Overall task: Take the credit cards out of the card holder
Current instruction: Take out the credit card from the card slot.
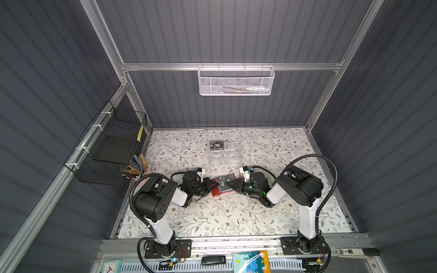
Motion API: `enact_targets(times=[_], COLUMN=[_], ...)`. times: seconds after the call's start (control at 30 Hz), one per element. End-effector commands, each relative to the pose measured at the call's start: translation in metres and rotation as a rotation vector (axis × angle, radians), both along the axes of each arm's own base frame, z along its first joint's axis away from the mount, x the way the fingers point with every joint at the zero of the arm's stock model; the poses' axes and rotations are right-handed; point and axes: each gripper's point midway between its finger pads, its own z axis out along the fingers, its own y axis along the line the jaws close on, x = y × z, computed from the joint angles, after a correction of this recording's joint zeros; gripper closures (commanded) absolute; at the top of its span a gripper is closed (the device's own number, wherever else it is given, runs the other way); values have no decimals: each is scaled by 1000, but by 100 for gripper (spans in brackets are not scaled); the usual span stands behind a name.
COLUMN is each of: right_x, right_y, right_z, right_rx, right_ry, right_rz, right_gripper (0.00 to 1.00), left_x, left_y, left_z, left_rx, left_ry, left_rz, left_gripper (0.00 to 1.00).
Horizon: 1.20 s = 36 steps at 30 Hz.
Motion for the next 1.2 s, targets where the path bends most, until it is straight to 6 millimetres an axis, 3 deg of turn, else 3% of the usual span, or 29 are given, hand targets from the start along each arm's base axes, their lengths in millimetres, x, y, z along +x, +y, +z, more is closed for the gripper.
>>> enact_targets(times=[0.0, 0.13, 0.33, 0.6, 0.97, 1.17], right_x=[-4, -4, -4, -12, -11, -12], right_y=[-10, -10, -9, -2, 3, -5], right_z=[-24, -24, -25, -22, -28, -37], right_rx=[-100, -109, -108, -156, -170, -288], right_ry=[40, 41, 44, 25, 39, 35], right_rz=[-22, -23, -18, 18, 25, -1], right_gripper=[72, 72, 73, 73, 73, 69], left_x=[-6, -6, -6, -8, -9, -11], left_y=[8, 16, 15, 10, 6, 0], left_z=[-10, -4, -4, -15, -22, -27], left_rx=[133, 223, 223, 188, 176, 167], left_ry=[26, 19, 34, 61, 74, 82], left_rz=[-19, -28, -35, -39, -49, -58], left_gripper=[82, 68, 66, 75, 75, 75])
